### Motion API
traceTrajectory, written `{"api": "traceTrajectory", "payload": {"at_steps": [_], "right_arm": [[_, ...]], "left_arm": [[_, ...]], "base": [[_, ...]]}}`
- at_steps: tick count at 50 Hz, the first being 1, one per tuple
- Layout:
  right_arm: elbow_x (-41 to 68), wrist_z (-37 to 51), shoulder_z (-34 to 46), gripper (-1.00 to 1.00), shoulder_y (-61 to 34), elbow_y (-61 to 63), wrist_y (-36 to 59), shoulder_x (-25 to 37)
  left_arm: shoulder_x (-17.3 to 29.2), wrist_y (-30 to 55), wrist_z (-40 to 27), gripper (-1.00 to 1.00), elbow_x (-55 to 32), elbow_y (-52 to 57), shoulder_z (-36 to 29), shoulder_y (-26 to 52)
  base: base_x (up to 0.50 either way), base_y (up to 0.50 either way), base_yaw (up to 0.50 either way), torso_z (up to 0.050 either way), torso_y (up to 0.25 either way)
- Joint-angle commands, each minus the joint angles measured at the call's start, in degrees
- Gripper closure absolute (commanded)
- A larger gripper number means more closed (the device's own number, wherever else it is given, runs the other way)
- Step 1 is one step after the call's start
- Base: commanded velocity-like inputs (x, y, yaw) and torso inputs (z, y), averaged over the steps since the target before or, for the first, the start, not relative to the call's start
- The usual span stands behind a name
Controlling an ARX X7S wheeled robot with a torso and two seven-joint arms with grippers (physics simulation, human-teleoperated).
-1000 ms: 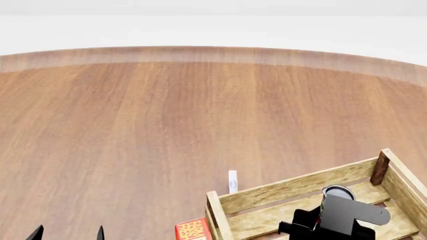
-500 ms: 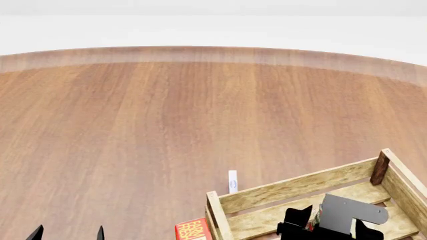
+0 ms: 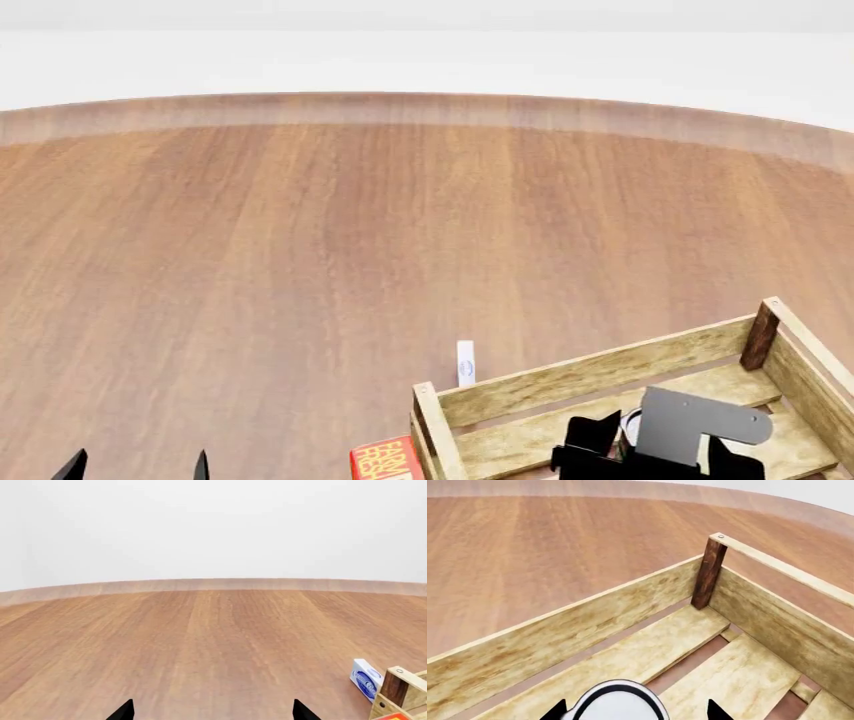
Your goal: Pick up the tomato sauce, and put it in the wooden tray.
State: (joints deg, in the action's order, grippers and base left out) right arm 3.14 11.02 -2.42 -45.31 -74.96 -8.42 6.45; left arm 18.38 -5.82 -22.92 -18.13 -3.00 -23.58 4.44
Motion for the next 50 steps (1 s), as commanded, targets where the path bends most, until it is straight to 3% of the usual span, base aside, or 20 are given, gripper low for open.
{"api": "traceTrajectory", "payload": {"at_steps": [1, 34, 39, 50], "right_arm": [[-1.2, -0.3, -0.8, -1.0, -0.1, 0.0, -0.1, -0.1], [-3.4, 1.1, 0.9, -1.0, 0.7, 1.1, -6.6, -0.5], [-3.7, 1.0, 1.6, -1.0, 9.3, 25.1, 6.0, -0.9], [-3.8, 0.7, 2.6, -1.0, 14.9, 45.3, 16.8, -0.6]], "left_arm": [[0.1, 0.1, -0.2, -1.0, -0.1, 0.3, -0.1, 0.0], [0.2, -0.3, -0.3, -1.0, -0.2, -0.4, -0.5, 0.3], [0.3, 0.0, -0.5, -1.0, -0.3, 0.1, -0.6, 0.2], [0.3, -0.6, -0.3, -1.0, -0.5, -0.5, -0.6, 0.3]], "base": [[0.0, 0.0, 0.0, 0.0, 0.0], [0.0, 0.0, 0.0, 0.0, 0.0], [0.0, 0.0, 0.0, 0.0, 0.0], [0.0, 0.0, 0.0, 0.0, 0.0]]}}
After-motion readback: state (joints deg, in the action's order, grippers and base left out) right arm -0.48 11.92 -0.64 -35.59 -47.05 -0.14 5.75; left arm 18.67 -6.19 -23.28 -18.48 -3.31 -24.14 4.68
